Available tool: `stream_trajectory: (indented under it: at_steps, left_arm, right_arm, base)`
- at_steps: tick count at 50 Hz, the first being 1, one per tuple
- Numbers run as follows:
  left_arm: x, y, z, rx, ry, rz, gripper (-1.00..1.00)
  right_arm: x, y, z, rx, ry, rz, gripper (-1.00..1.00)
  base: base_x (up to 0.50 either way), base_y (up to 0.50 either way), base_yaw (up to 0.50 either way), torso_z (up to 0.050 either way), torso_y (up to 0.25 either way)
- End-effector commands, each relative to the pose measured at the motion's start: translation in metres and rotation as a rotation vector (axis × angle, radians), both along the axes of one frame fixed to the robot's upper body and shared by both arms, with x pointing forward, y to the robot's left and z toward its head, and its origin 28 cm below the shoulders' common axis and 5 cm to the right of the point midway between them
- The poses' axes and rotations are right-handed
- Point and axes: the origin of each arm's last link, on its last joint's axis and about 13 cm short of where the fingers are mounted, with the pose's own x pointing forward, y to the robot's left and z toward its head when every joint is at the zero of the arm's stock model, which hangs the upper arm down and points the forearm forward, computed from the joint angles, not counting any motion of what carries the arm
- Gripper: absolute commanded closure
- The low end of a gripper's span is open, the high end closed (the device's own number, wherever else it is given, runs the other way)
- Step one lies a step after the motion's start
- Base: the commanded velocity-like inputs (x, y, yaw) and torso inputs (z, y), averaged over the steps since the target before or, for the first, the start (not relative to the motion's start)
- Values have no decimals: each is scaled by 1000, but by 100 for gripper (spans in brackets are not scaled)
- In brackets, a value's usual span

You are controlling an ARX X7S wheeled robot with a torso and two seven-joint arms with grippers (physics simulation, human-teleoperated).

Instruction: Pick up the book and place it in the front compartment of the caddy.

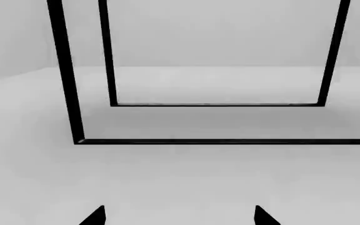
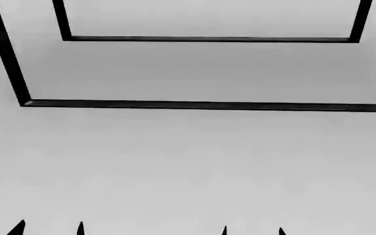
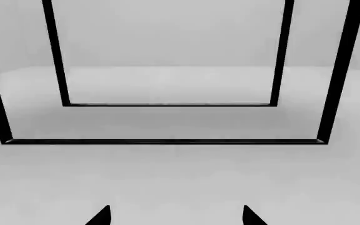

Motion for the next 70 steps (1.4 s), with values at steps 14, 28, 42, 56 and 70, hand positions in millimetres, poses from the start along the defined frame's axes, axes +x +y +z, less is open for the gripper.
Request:
stream_trajectory:
  at_steps: [14,28,42,56,70]
  left_arm:
    - [0,0,-1,15,15,3,-100]
    - [-4,-2,4,16,5,-10,-100]
    - [3,-4,61,37,-118,-35,-100]
    - [-9,-4,116,75,-171,-12,-100]
    - [-34,-3,159,100,-226,34,-100]
  right_arm:
    - [-2,-1,0,3,0,4,-100]
    - [-4,-1,6,2,-10,3,-100]
    - [-10,-4,95,15,-202,13,-100]
    - [-31,-9,164,-75,-294,-34,-100]
    - [-46,-8,195,-192,-315,-118,-100]
  base:
    - [0,0,0,0,0]
    - [0,0,0,0,0]
    - [0,0,0,0,0]
    - [0,0,0,0,0]
    - [0,0,0,0,0]
